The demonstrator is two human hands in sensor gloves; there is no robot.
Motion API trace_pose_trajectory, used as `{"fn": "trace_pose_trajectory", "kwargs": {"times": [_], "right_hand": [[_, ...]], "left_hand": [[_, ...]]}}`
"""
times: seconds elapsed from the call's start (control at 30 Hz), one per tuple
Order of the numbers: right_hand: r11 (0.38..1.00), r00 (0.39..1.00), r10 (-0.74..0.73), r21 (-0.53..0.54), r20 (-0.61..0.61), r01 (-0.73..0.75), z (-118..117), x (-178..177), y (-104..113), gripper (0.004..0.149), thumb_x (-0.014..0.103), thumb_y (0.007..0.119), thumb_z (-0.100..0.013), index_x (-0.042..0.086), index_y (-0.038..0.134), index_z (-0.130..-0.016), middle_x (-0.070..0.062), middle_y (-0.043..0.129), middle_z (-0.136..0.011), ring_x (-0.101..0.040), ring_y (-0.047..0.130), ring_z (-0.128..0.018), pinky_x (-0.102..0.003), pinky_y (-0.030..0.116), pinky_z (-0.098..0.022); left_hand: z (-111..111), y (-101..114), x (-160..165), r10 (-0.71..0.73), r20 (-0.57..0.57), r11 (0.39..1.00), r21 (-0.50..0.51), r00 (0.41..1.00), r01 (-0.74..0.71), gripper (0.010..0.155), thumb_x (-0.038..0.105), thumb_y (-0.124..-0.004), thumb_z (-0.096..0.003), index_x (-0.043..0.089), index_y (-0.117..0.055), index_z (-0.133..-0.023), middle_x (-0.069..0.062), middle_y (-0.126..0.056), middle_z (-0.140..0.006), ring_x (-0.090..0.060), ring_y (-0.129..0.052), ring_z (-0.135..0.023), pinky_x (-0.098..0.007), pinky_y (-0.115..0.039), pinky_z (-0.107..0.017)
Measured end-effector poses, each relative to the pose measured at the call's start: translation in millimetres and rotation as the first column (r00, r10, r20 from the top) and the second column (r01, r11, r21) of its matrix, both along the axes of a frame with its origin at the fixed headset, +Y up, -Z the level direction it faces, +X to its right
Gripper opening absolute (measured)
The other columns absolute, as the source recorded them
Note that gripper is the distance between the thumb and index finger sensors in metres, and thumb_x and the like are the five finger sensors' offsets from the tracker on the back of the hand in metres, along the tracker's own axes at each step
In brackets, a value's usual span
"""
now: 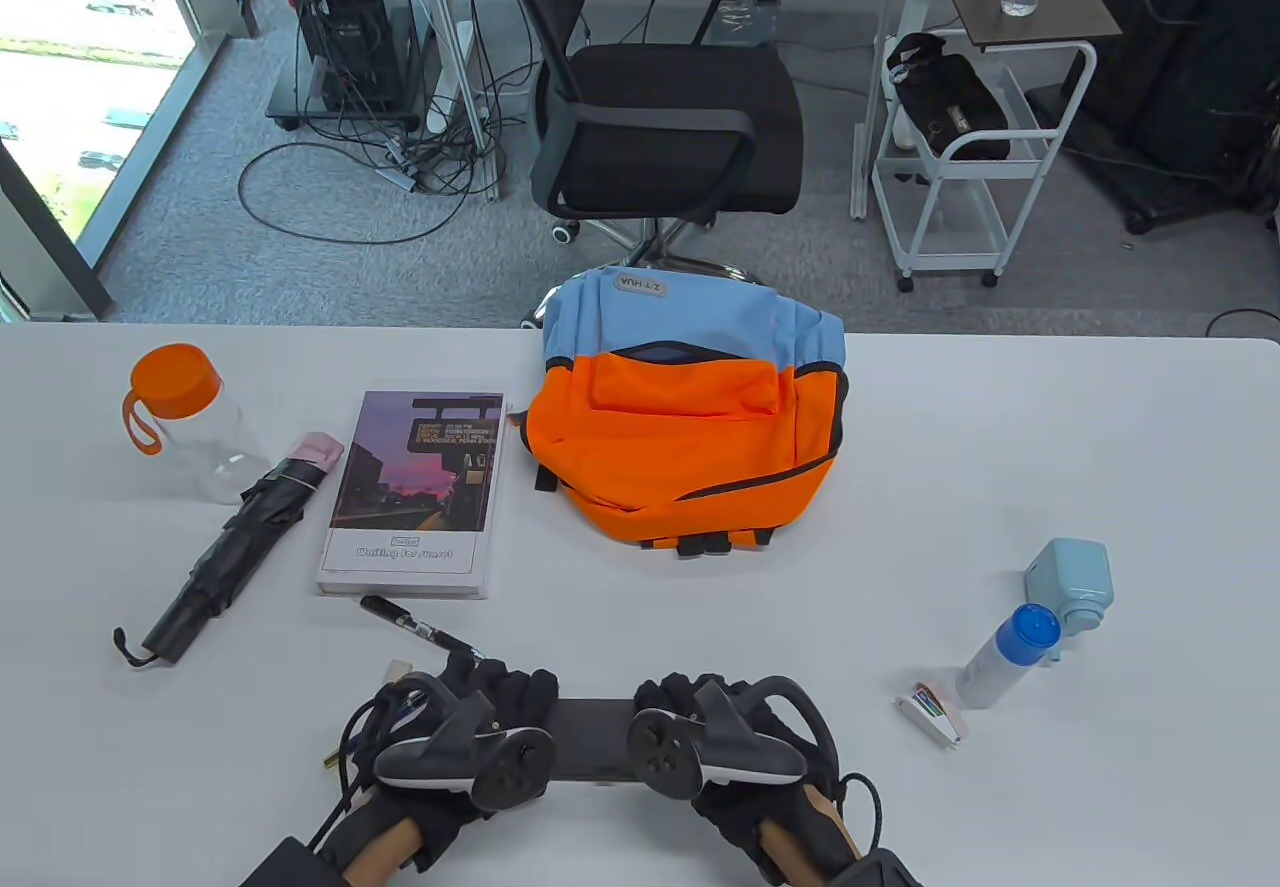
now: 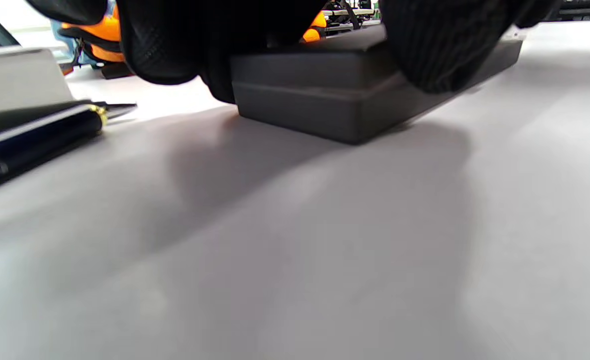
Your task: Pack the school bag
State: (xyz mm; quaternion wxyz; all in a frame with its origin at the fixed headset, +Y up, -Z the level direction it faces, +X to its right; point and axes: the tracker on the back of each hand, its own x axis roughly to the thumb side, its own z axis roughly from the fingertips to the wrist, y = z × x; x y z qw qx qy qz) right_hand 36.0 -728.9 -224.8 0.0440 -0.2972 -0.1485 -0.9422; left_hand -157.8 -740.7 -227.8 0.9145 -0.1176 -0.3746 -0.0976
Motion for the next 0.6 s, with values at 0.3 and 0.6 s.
{"fn": "trace_pose_trajectory", "kwargs": {"times": [0.3, 0.6], "right_hand": [[0.972, 0.940, -0.235, 0.079, 0.247, 0.222, -7, 27, -6, 0.078, 0.044, 0.075, -0.039, 0.010, 0.051, -0.104, -0.027, 0.059, -0.108, -0.051, 0.075, -0.088, -0.065, 0.067, -0.062], [0.995, 0.874, -0.088, 0.086, 0.478, 0.053, -14, 33, -17, 0.081, 0.053, 0.075, -0.037, 0.007, 0.054, -0.100, -0.019, 0.072, -0.090, -0.036, 0.084, -0.068, -0.052, 0.074, -0.052]], "left_hand": [[-5, 11, -11, 0.132, -0.071, 0.990, -0.032, 0.989, -0.134, 0.078, 0.053, -0.063, -0.0519, 0.003, -0.062, -0.112, -0.031, -0.079, -0.107, -0.054, -0.083, -0.091, -0.072, -0.066, -0.065], [-17, 32, -22, 0.279, -0.164, 0.960, 0.051, 0.946, -0.274, 0.064, 0.050, -0.066, -0.0504, 0.012, -0.088, -0.097, -0.013, -0.100, -0.090, -0.042, -0.096, -0.082, -0.066, -0.075, -0.063]]}}
